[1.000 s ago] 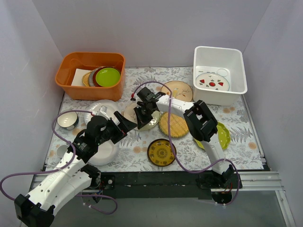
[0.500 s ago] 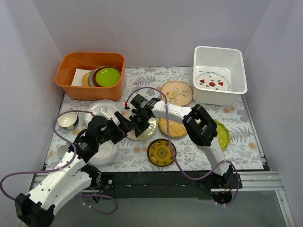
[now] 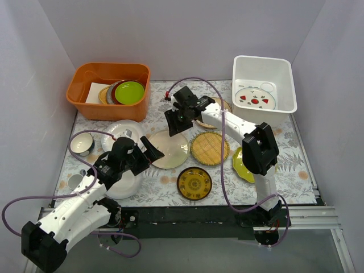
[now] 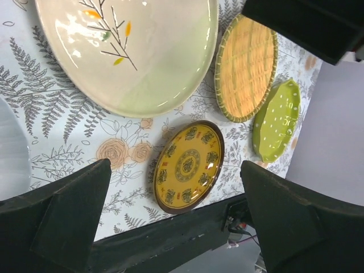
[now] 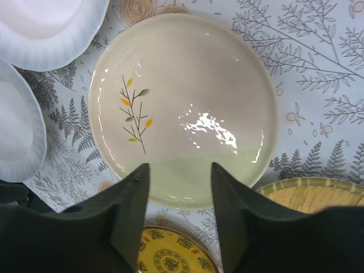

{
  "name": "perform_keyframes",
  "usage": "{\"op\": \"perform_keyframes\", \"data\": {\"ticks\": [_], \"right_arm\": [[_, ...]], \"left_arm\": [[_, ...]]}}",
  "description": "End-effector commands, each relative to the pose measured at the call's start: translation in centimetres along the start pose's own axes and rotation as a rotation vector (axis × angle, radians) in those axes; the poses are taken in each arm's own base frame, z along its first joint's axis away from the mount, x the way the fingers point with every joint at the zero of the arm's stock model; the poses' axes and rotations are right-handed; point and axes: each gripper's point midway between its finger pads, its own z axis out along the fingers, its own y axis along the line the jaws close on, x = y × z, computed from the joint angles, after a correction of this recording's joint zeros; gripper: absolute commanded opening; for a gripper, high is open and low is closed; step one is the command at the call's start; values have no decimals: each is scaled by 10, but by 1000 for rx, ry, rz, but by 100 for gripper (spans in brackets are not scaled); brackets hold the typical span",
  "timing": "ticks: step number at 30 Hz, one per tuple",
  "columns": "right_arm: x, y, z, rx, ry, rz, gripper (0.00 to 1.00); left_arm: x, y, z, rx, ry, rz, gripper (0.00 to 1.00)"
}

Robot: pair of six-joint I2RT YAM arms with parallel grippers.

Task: Place the plates into the plastic bin on the countertop
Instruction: Move the plate to the center of the board.

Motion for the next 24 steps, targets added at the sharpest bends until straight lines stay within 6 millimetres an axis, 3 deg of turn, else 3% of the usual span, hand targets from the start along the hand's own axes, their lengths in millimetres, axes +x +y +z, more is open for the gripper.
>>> {"op": "perform_keyframes", "data": {"ticks": [1, 3, 8, 24], "right_arm": [[-8, -16, -23, -72, -50, 15, 62], [-16, -22, -33, -137, -100, 26, 66], [-22, -42, -34, -203, -133, 46, 70], [5, -65, 29, -275, -20, 105, 68]], "left_arm": [[-4, 4, 3, -32, -24, -12, 98], [-5, 7, 6, -50, -30, -25, 98], [-2, 12, 14, -75, -17, -58, 95], [1, 40, 50, -276, 24, -95, 83]]}}
